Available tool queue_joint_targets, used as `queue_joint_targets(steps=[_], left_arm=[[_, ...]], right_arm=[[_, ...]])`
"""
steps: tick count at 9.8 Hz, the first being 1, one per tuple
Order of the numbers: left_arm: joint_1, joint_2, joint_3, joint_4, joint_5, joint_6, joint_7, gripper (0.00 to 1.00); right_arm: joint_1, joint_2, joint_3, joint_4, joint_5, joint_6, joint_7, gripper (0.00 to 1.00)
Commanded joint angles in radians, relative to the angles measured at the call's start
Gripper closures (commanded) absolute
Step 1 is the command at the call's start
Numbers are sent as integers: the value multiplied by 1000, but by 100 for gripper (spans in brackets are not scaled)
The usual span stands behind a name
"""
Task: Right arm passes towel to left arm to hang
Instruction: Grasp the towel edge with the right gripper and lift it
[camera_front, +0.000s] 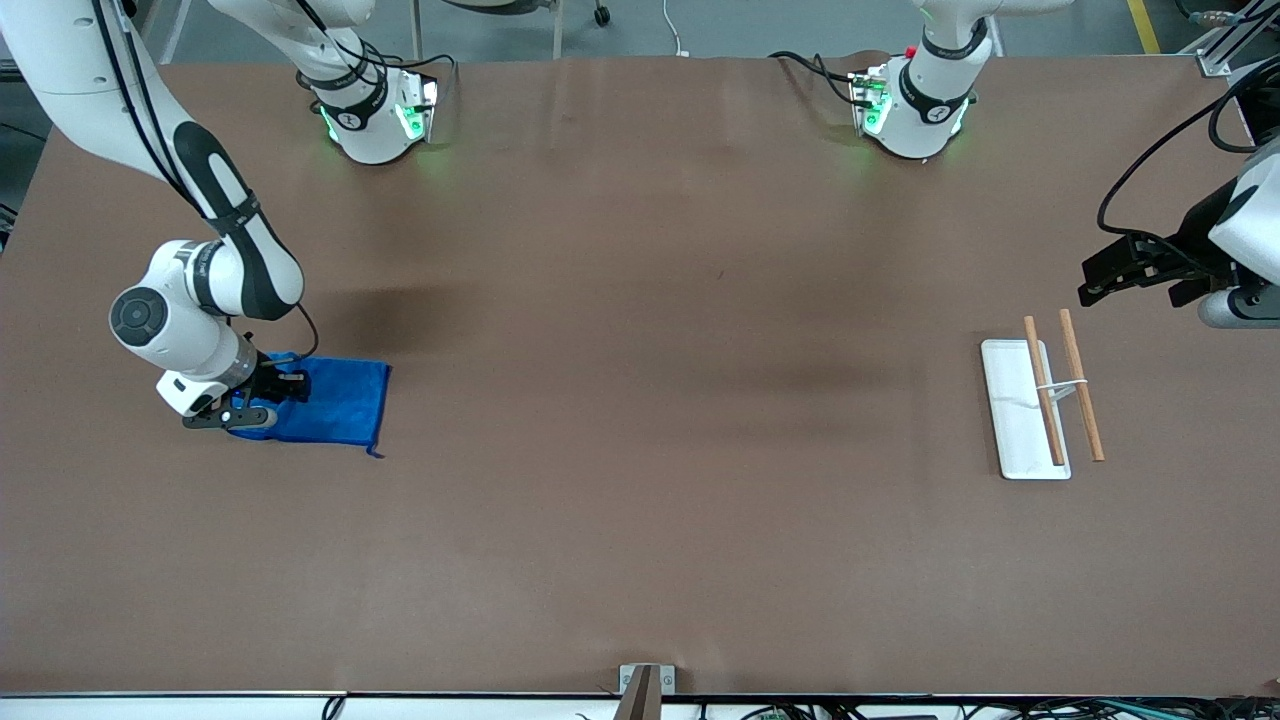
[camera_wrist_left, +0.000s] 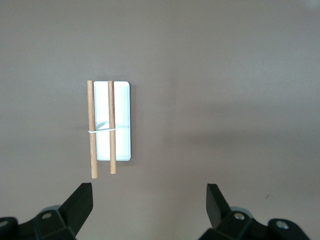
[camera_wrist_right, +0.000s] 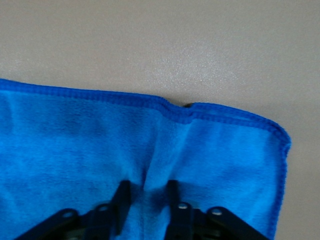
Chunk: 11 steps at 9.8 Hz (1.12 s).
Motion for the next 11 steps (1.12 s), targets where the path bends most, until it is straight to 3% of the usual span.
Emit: queue_joint_targets(steps=[1, 6, 7, 9, 11], left_arm=[[4, 19, 0, -4, -1, -15, 16, 0], [4, 19, 0, -4, -1, -15, 16, 0], [4, 19, 0, -4, -1, -16, 16, 0], [6, 19, 2, -3, -7, -16, 26, 0], [6, 22, 3, -4, -14, -16, 11, 0]], right_arm=[[-6, -5, 1, 6, 1, -10, 13, 100], [23, -164, 18, 257, 1, -566, 12, 100], [23, -195, 51, 288, 2, -633, 18, 100], [26, -267, 97, 299, 92, -707, 10, 100], [23, -299, 215, 299, 215, -748, 19, 100]])
